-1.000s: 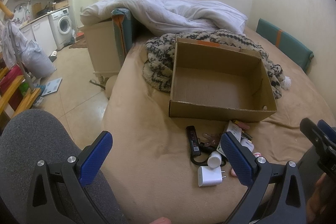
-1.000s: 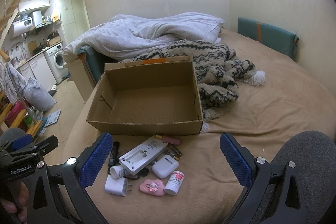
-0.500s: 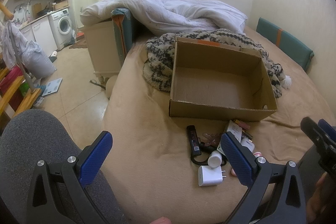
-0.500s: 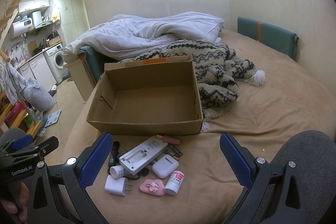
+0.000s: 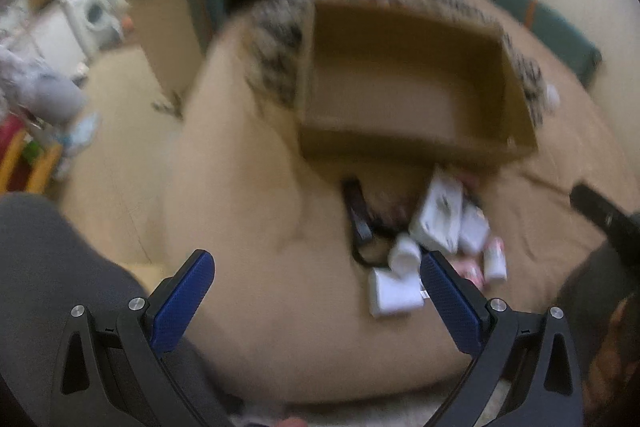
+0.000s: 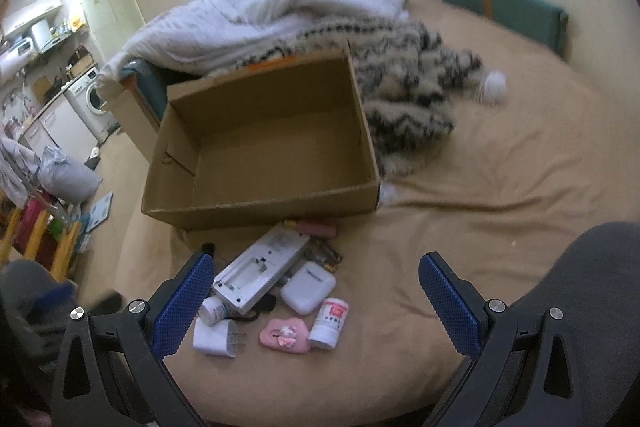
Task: Organize rigid objects
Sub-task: 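Grasp the red-and-white pill bottle with the right tool while the left tool grasps a white charger plug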
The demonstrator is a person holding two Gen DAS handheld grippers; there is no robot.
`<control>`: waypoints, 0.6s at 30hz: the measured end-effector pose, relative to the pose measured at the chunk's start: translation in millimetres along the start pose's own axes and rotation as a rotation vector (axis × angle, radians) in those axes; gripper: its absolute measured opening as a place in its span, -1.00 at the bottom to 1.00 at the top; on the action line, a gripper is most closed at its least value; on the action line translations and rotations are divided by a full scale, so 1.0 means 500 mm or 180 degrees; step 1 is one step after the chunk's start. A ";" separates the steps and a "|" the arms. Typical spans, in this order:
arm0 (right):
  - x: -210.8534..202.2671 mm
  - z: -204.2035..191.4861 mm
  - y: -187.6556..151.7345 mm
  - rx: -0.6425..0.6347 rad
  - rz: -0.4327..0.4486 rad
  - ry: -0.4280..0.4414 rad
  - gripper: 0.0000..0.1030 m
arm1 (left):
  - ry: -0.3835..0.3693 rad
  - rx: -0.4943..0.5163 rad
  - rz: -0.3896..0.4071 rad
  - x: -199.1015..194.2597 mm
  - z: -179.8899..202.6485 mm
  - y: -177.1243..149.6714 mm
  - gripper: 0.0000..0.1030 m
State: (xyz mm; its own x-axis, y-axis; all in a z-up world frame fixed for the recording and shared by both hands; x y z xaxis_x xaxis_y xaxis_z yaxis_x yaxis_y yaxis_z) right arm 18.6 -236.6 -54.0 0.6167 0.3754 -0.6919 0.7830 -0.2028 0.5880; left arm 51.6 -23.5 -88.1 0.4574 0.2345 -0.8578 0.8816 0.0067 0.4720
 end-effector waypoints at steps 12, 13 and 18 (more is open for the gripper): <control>0.145 0.096 -0.056 0.0994 -0.1090 0.0274 0.47 | -0.0225 0.0267 -0.1031 0.132 0.115 -0.038 0.71; 0.154 0.099 -0.062 0.1039 -0.1143 0.0274 0.32 | -0.0220 0.0272 -0.1057 0.137 0.119 -0.038 0.71; 0.201 0.109 -0.093 0.1188 -0.1362 0.0240 0.05 | -0.0238 0.0294 -0.1248 0.162 0.137 -0.058 0.55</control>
State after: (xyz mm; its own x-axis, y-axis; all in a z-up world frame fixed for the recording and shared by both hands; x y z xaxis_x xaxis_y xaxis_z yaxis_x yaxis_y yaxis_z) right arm 48.4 -238.8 -173.6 0.2418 0.5551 -0.7959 0.9455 -0.3191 0.0647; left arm 71.1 -71.1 -185.3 0.0889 0.1603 -0.9831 0.9960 -0.0066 0.0890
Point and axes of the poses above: each gripper's, at about its wrist camera, not at the fingertips, and x roughly the way its jaws point, z to its right, y to its top, the point moved 4 cm from there along x, roughly the way its jaws point, and after that the axes turned 15 degrees about y, right-handed, at the moved point
